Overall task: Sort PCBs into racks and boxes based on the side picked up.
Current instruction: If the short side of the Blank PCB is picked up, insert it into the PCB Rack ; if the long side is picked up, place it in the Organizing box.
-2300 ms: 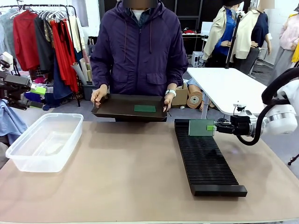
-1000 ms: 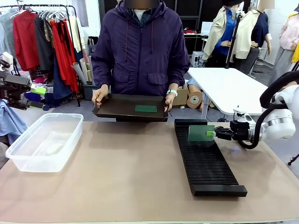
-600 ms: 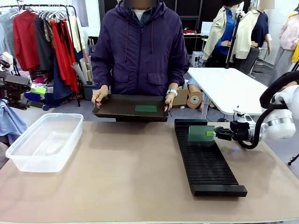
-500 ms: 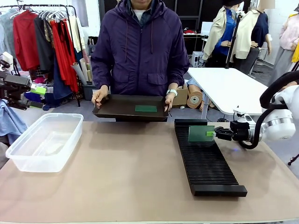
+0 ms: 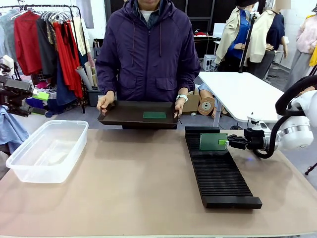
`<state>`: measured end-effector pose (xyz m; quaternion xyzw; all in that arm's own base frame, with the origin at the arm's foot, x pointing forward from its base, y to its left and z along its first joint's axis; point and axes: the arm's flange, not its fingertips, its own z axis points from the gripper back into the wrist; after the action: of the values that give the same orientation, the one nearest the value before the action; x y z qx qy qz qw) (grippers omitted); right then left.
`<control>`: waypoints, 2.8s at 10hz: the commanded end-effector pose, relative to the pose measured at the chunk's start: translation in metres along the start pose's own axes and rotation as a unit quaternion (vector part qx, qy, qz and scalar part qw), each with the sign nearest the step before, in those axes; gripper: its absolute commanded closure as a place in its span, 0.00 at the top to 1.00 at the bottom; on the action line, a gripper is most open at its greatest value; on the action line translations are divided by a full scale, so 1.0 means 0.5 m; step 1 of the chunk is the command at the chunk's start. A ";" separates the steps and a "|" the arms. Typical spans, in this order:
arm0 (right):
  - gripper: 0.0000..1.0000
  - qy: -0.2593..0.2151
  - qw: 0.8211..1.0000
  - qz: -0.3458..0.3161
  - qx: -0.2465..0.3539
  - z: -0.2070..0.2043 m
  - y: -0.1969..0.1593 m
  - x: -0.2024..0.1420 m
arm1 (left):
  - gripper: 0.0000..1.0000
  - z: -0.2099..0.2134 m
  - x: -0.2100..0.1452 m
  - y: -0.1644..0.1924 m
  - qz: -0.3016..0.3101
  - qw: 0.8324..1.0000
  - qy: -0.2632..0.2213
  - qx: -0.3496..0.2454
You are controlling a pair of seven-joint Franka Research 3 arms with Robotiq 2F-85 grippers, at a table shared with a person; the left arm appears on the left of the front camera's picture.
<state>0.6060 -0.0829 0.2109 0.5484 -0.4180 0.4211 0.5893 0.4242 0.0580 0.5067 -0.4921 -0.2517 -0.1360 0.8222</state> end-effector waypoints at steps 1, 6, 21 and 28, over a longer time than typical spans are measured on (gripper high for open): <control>0.00 0.000 1.000 0.000 0.000 0.000 0.000 0.000 | 1.00 0.002 -0.001 -0.003 -0.001 1.000 0.000 -0.004; 0.00 -0.003 1.000 0.009 -0.021 -0.008 -0.024 -0.010 | 1.00 0.002 -0.001 -0.003 -0.001 1.000 0.000 -0.004; 0.00 0.002 1.000 0.028 -0.009 -0.001 -0.049 -0.017 | 1.00 0.002 -0.001 -0.003 -0.001 1.000 0.000 -0.004; 1.00 -0.022 1.000 0.014 -0.015 -0.003 -0.043 0.011 | 1.00 0.002 -0.001 -0.003 -0.001 1.000 0.000 -0.004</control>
<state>0.6246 -0.0849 0.2014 0.5339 -0.4443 0.4251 0.5804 0.4242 0.0580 0.5067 -0.4921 -0.2517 -0.1361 0.8222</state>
